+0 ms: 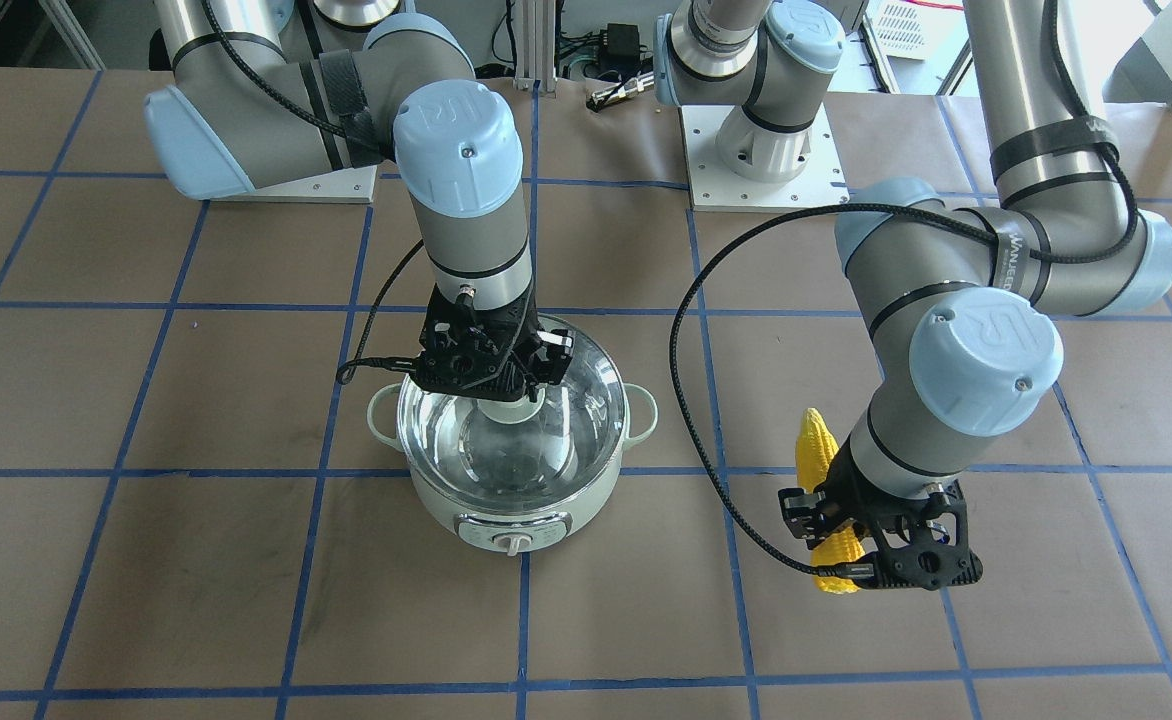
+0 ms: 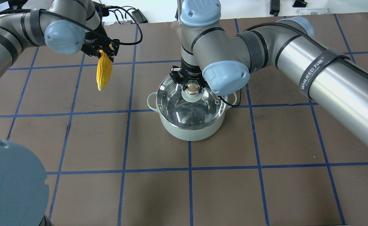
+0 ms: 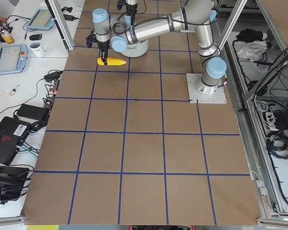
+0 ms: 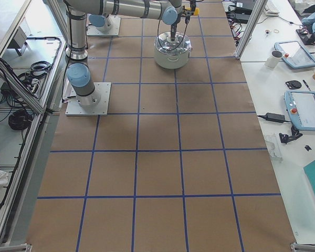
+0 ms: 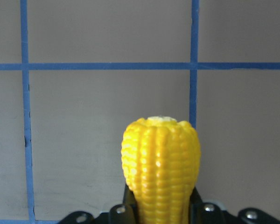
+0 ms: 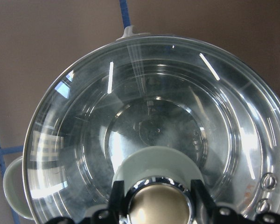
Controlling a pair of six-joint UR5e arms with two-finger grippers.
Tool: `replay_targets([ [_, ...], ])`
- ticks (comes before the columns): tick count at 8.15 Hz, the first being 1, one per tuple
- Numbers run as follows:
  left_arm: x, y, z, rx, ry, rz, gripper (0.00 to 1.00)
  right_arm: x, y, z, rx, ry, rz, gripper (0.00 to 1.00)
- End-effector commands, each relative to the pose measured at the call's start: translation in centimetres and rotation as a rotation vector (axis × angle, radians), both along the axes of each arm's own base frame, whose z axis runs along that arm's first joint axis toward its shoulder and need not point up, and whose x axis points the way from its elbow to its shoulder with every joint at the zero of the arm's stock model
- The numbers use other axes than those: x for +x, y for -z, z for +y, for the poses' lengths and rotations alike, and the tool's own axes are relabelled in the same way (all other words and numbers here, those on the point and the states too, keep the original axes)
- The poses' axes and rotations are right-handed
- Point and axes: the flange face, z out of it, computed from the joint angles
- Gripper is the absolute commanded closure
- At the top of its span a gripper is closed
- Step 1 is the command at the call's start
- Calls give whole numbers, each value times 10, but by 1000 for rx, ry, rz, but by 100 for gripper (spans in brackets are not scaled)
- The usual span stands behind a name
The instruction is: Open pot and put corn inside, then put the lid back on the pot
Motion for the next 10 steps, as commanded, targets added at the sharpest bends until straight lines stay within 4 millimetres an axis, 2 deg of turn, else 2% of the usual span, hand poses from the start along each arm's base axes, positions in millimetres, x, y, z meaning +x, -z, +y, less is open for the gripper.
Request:
replay_targets([
  [1,-33,-40,28,5,13,-1,100,0,-5,-1,-14,4,-4,59],
  [2,-37,-45,32,11,1,0,100,0,-17,-2,-39,6,-11,59],
  [3,-41,-53,39,14,6,3,100,1,-41,-6,-82,7,-15,60],
  [4,-41,-63,44,4,6,2,100,-3,-54,-12,-114,7,14,59],
  [5,-42,-64,47,17,8,3,100,-10,-64,-13,-131,14,12,60],
  [6,-50,-70,51,13,17,5,100,-25,-71,-18,-140,27,11,61],
  [7,-67,-69,55,13,2,7,100,-53,-80,-24,-125,40,14,63],
  [8,-89,-66,60,14,-31,16,100,-96,-93,-30,-98,9,26,63],
  [10,-149,-64,80,2,-49,25,100,-184,-106,-39,-42,-46,29,65],
])
